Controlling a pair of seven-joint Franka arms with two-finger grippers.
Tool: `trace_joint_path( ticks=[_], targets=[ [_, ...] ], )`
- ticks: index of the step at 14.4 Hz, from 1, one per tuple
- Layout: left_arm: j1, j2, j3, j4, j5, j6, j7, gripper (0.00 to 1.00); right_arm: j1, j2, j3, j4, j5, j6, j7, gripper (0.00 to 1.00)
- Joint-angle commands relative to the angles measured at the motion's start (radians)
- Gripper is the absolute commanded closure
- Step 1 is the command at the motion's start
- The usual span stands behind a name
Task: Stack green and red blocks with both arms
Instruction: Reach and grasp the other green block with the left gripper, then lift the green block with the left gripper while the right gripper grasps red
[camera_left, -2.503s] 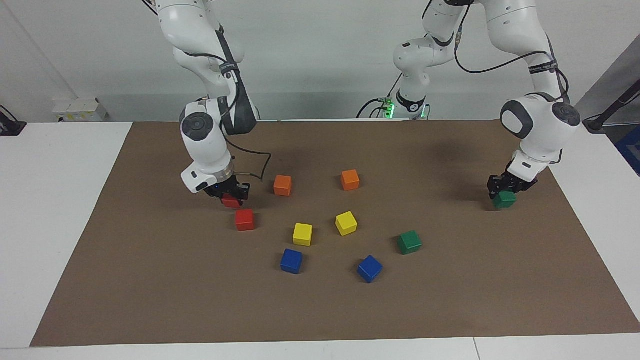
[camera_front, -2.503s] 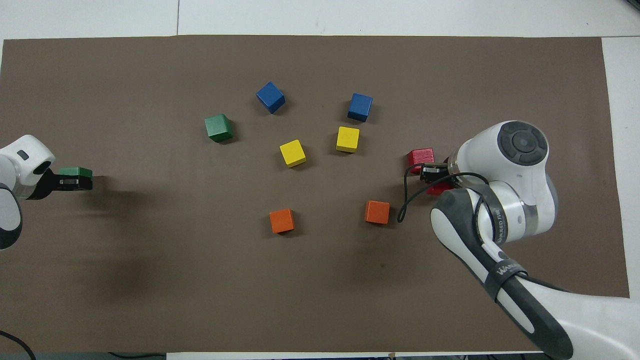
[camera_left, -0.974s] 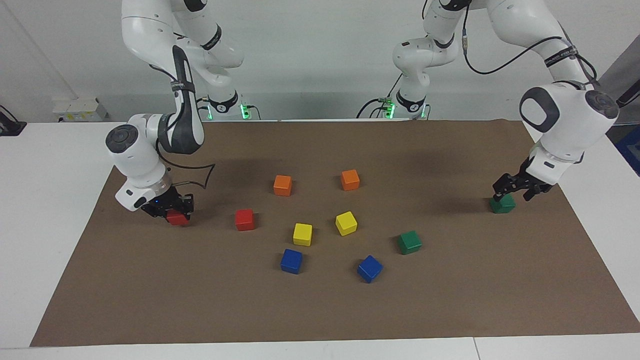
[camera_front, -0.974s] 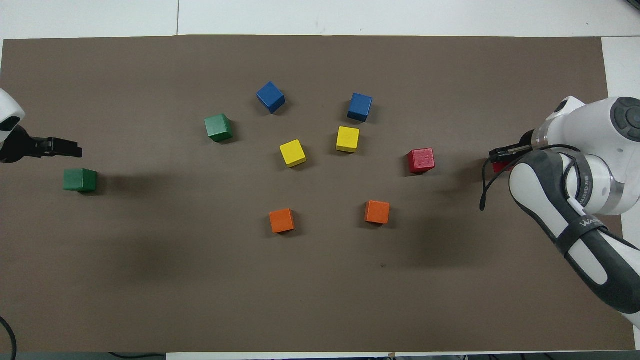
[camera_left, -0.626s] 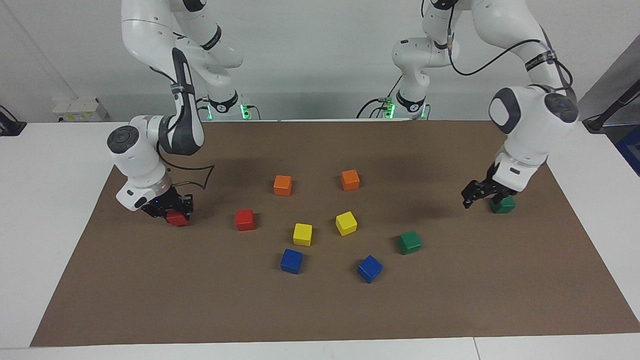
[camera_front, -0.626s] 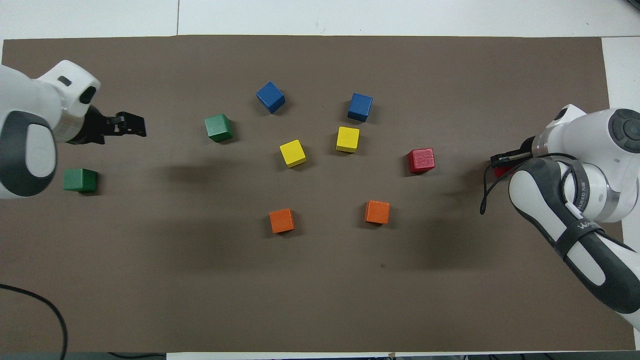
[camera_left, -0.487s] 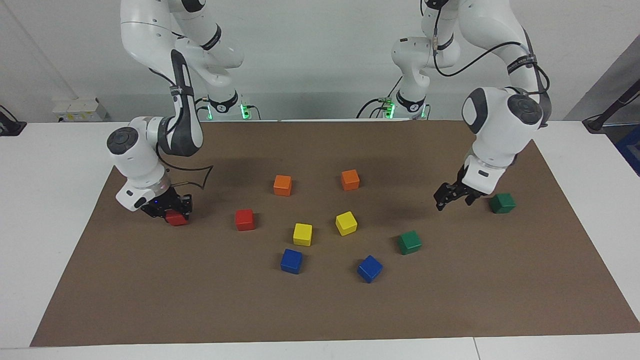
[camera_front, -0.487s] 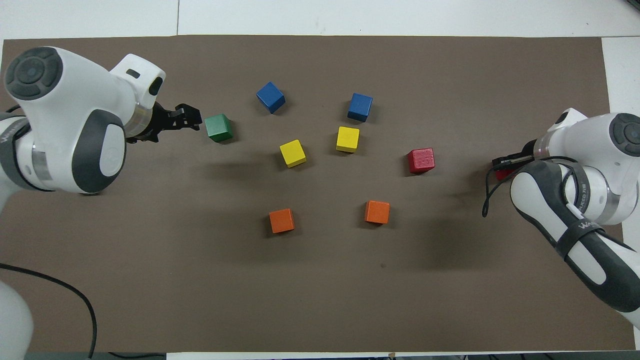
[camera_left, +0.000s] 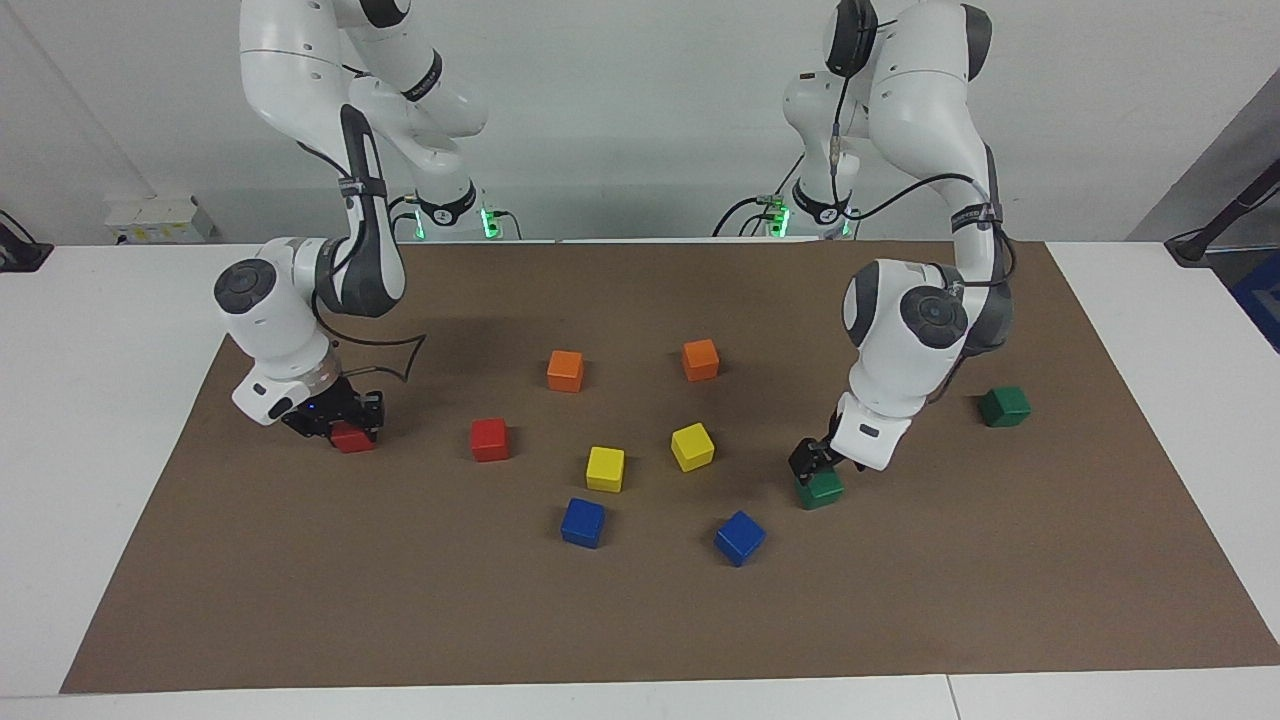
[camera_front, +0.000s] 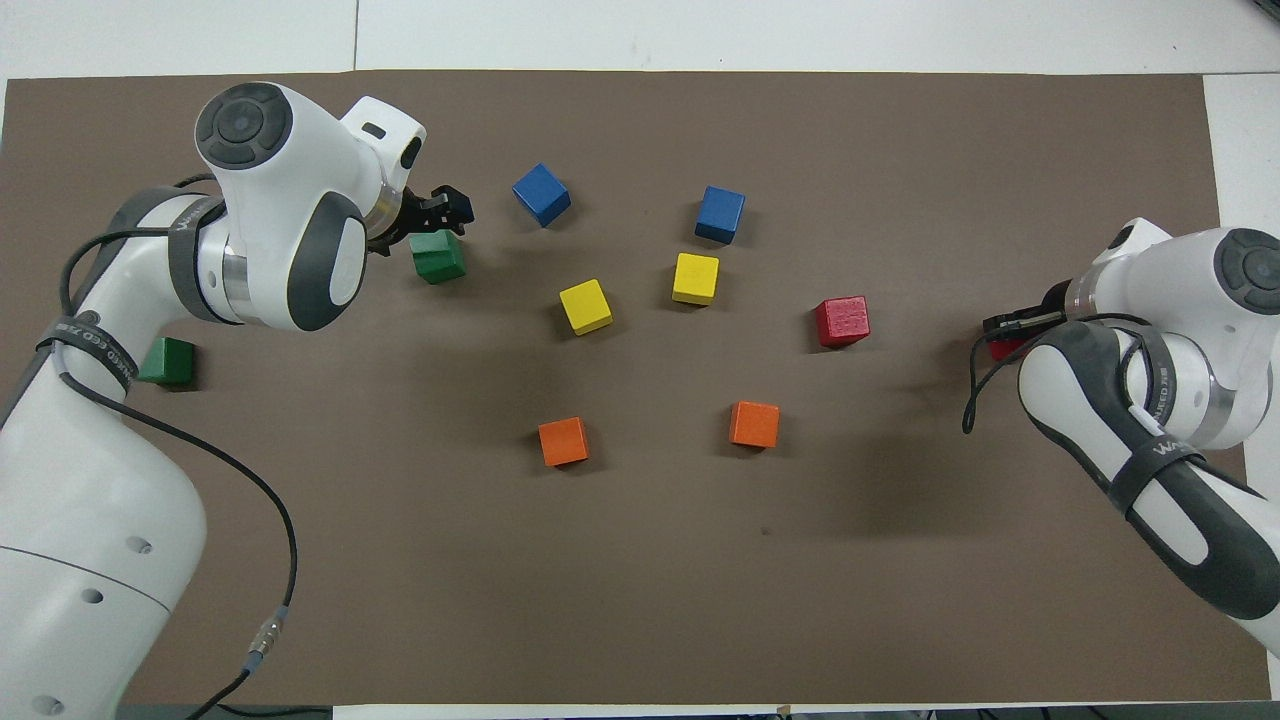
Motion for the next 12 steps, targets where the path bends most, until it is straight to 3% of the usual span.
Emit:
trace_joint_path(
  ticks=[1, 5, 8, 10, 11, 12],
  targets=[
    [-0.006, 0.021, 0.016, 0.008, 0.033, 0.042, -0.012, 0.0, -0.017, 0.006, 0.011, -0.006, -0.002, 0.03, -0.018, 0.0],
    [-0.012, 0.012, 0.016, -0.098, 0.042, 0.166, -0.014, 0.0, -0.014, -0.009, 0.013, 0.031, -0.002, -0.023, -0.017, 0.0],
    [-0.017, 0.005, 0.016, -0.149, 0.042, 0.211, -0.015, 0.03, 0.001, -0.043, 0.019, 0.146, 0.013, -0.208, 0.018, 0.0],
    [-0.017, 0.002, 0.016, -0.153, 0.042, 0.229, -0.032, 0.34, 0.041, -0.043, 0.02, 0.273, 0.013, -0.372, 0.098, 0.0],
    [-0.018, 0.002, 0.016, -0.153, 0.042, 0.228, -0.032, 0.62, 0.065, -0.037, 0.02, 0.328, 0.012, -0.428, 0.138, 0.0],
    [-0.018, 0.0, 0.016, -0.155, 0.042, 0.221, -0.032, 1.0, 0.09, -0.035, 0.02, 0.367, 0.012, -0.457, 0.175, 0.0]
  ],
)
